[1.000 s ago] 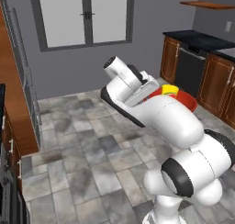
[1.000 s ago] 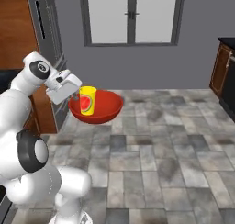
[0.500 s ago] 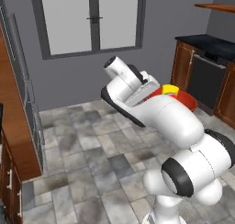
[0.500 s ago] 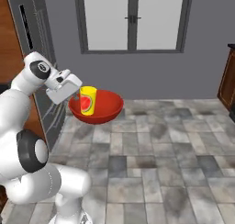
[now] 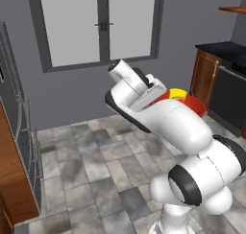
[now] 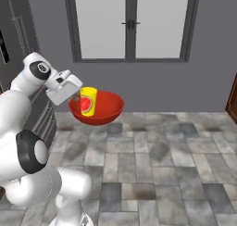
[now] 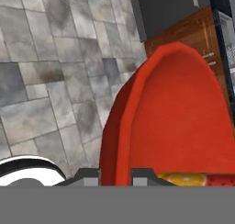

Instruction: Place the cup inside the bowl on the dining table and move the bowl to any counter.

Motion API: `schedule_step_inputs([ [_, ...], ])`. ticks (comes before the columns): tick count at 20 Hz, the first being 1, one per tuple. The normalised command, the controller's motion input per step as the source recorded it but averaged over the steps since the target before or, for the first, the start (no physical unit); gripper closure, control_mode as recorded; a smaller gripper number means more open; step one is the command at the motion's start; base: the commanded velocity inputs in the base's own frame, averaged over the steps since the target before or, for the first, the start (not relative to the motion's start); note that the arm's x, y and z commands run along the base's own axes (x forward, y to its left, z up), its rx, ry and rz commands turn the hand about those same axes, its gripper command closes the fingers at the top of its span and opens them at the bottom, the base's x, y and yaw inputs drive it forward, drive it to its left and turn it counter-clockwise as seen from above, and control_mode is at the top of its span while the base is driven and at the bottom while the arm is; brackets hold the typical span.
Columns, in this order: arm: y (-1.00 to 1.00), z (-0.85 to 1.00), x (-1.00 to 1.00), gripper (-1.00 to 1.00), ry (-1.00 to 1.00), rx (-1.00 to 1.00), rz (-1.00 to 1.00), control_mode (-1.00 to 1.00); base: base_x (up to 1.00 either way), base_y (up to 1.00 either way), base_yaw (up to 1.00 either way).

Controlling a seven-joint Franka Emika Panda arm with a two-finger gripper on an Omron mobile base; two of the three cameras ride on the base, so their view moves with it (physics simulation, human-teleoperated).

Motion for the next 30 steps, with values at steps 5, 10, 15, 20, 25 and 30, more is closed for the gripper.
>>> schedule_step_inputs([
  [5,0.0,0.0,0.0,1.0,0.0,0.0,0.0,1.0,0.94,-0.73,0.21],
  [10,0.0,0.0,0.0,1.0,0.0,0.0,0.0,1.0,-0.01,-0.83,0.58],
  [15,0.0,0.0,0.0,1.0,0.0,0.0,0.0,1.0,-0.41,-0.23,0.59],
  [20,0.0,0.0,0.0,1.0,0.0,0.0,0.0,1.0,-0.19,-0.15,0.43],
  [25,0.0,0.0,0.0,1.0,0.0,0.0,0.0,1.0,0.0,-0.13,0.33],
  [30,0.0,0.0,0.0,1.0,0.0,0.0,0.0,1.0,0.0,-0.1,0.31],
])
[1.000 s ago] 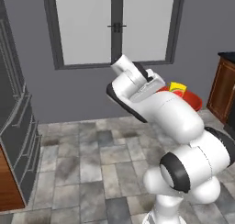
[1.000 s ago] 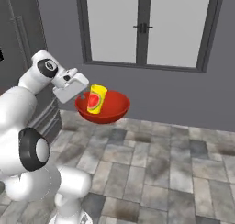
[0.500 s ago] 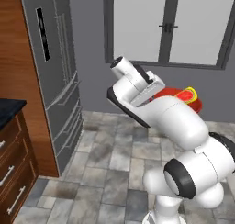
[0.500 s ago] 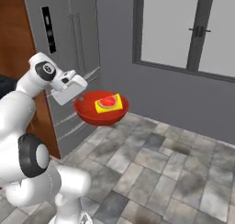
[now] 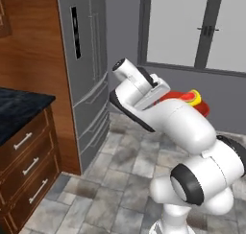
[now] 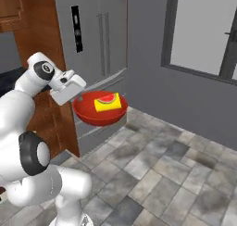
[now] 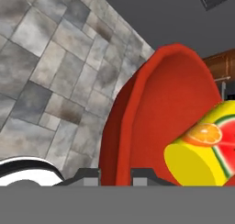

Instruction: Place the cup inside the bowl on the dining table and move the bowl to any counter.

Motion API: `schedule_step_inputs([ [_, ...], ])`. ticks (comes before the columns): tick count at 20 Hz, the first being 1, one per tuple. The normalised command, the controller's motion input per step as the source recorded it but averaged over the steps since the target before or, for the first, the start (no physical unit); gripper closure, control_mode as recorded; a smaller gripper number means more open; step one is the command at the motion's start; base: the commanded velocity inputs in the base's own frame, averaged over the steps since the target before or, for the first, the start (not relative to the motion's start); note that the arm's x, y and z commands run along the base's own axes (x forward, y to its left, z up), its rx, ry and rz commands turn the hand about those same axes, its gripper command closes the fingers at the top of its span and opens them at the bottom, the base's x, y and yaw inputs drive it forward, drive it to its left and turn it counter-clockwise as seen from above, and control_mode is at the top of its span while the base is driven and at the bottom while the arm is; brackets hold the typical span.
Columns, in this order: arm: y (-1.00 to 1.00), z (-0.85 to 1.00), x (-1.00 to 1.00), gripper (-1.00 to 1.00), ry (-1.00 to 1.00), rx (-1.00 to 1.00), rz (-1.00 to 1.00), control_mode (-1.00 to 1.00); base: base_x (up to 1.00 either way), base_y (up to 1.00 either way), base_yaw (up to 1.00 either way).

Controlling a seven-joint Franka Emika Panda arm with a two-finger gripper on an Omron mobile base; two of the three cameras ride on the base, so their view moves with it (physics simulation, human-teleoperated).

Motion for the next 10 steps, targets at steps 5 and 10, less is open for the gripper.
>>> schedule_step_inputs([
  [5,0.0,0.0,0.0,1.0,0.0,0.0,0.0,1.0,0.0,-0.12,0.39],
  [10,0.0,0.0,0.0,1.0,0.0,0.0,0.0,1.0,-0.01,-0.18,0.44],
])
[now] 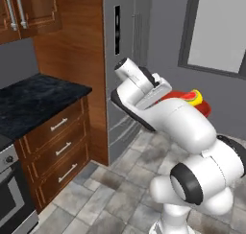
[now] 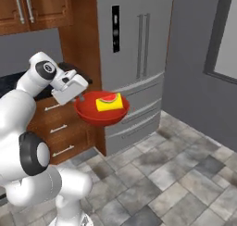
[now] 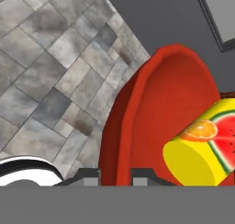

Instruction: Place the cup inside the bowl on the dining table and move the bowl to any counter.

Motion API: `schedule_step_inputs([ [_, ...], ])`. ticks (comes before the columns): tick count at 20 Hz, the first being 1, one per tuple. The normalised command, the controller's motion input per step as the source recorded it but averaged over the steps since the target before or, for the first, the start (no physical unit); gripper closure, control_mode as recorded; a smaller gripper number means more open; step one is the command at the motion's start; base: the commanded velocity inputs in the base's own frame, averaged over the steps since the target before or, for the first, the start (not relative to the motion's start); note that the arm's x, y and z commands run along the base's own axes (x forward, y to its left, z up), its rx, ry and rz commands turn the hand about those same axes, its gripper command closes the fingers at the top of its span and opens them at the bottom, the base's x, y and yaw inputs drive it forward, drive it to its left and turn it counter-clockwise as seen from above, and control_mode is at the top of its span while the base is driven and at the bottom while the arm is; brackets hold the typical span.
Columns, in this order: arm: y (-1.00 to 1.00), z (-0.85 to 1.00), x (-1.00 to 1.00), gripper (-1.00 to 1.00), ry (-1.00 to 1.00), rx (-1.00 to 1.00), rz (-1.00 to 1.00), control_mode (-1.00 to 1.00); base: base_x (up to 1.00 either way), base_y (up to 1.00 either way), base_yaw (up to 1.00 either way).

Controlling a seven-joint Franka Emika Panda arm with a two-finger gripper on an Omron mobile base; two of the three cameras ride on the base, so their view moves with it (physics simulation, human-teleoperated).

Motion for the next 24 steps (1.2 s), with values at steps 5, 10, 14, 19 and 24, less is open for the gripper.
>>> schedule_step_inputs([
  [5,0.0,0.0,0.0,1.0,0.0,0.0,0.0,1.0,0.0,-0.11,0.48],
  [10,0.0,0.0,0.0,1.0,0.0,0.0,0.0,1.0,0.0,-0.03,0.48],
  [14,0.0,0.0,0.0,1.0,0.0,0.0,0.0,1.0,0.0,-0.09,0.49],
  [19,0.0,0.0,0.0,1.0,0.0,0.0,0.0,1.0,0.0,-0.17,0.5],
  [24,0.0,0.0,0.0,1.0,0.0,0.0,0.0,1.0,0.05,-0.24,0.53],
])
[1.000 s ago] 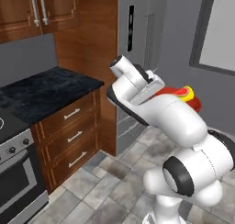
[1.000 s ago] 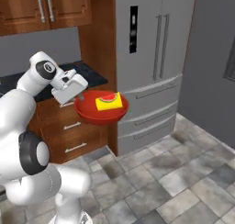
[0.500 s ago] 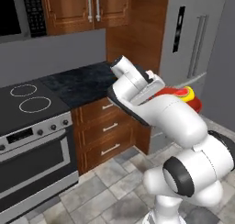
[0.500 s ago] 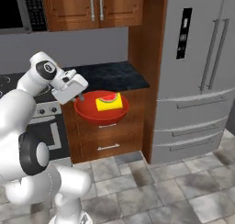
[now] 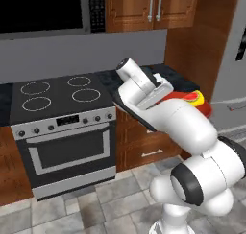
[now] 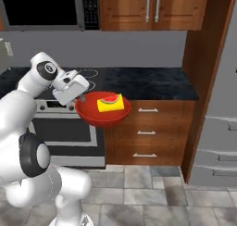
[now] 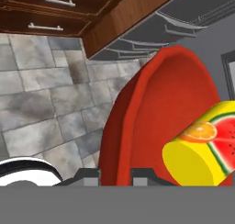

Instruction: Place the cup inside the bowl on the dining table and move the bowl to any counter.

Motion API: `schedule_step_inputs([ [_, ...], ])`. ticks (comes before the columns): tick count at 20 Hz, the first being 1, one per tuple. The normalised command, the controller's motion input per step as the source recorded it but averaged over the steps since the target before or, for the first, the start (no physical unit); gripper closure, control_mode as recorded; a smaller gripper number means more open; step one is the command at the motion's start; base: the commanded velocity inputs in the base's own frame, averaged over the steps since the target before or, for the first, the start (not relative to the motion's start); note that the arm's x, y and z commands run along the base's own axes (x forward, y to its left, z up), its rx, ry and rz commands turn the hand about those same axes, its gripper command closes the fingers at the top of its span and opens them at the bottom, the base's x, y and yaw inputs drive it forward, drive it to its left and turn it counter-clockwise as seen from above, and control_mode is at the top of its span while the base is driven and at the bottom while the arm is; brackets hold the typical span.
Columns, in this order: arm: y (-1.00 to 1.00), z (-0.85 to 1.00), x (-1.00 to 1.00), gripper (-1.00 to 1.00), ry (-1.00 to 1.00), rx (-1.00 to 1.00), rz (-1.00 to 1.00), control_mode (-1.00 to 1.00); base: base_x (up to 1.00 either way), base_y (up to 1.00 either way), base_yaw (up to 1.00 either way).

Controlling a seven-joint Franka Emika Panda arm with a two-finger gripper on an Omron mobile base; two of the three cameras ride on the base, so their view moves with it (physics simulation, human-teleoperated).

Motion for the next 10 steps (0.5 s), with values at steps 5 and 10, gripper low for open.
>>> schedule_step_inputs([
  [5,0.0,0.0,0.0,1.0,0.0,0.0,0.0,1.0,0.15,-0.28,0.5],
  [10,0.0,0.0,0.0,1.0,0.0,0.0,0.0,1.0,0.33,-0.43,0.32],
])
